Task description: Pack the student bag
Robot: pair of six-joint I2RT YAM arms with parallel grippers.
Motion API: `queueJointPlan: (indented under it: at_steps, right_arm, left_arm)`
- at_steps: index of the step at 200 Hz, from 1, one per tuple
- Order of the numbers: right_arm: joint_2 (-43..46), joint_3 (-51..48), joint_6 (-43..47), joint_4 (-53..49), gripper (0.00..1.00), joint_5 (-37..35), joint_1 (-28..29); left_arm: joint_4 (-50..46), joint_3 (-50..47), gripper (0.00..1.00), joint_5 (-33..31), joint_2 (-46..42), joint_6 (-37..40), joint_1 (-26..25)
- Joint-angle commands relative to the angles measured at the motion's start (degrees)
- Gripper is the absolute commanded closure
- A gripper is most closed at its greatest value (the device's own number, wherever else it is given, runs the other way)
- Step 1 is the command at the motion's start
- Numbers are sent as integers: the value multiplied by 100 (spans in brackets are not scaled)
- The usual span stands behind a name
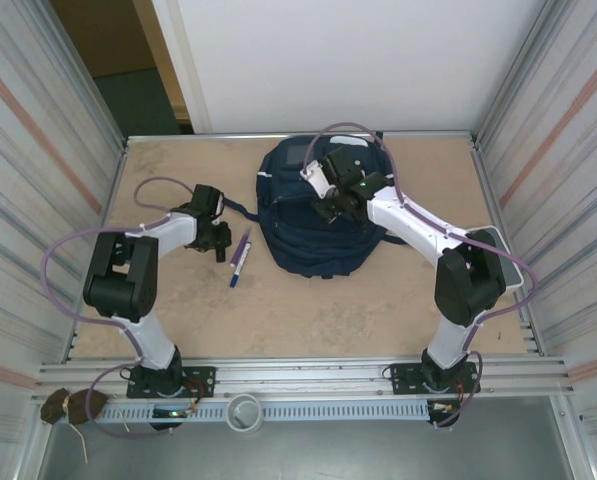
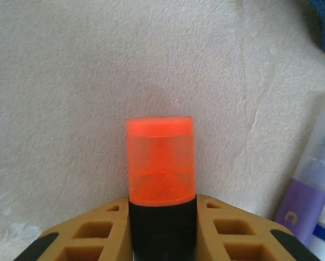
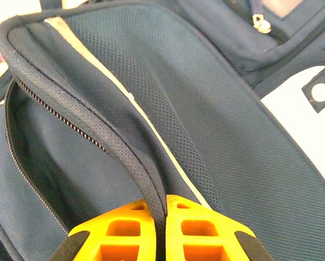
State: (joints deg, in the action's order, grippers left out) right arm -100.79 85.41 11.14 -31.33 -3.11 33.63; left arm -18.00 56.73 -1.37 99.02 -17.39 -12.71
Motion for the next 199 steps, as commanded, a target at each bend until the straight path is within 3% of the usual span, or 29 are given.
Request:
queueJointPlan:
  at_steps: [1, 21, 39, 81, 140, 161, 190, 199]
  right_arm:
    - [254, 448, -522, -195, 100, 105, -175]
    - [226, 687, -727, -249, 100, 453, -267]
    - [167, 913, -947, -272, 100, 766, -357]
    - [-65, 1459, -1571, -311, 100, 1640, -559]
    - [-417, 2092, -2148, -259, 100, 2174, -594]
    - [-488, 2158, -2221, -247, 100, 2192, -627]
    - [-466, 2103, -2221, -242, 100, 2196, -680]
    - [-453, 2068, -2212, -242, 100, 2199, -704]
  left_arm:
    - [389, -267, 77, 340, -1067, -459, 25]
    - [981, -538, 78, 1225, -1911, -1156, -123]
    - [1530, -551, 79, 1384, -2238, -1785, -597]
    - [2792, -167, 79, 1017, -1754, -3011, -1630]
    - [3723, 558, 79, 390, -518, -3983, -2237]
    - [3764, 782, 72, 60, -102, -4188, -2352]
    - [3602, 909, 46, -62, 88, -4066, -2369]
    - [3523, 853, 43, -62, 13, -3921, -2368]
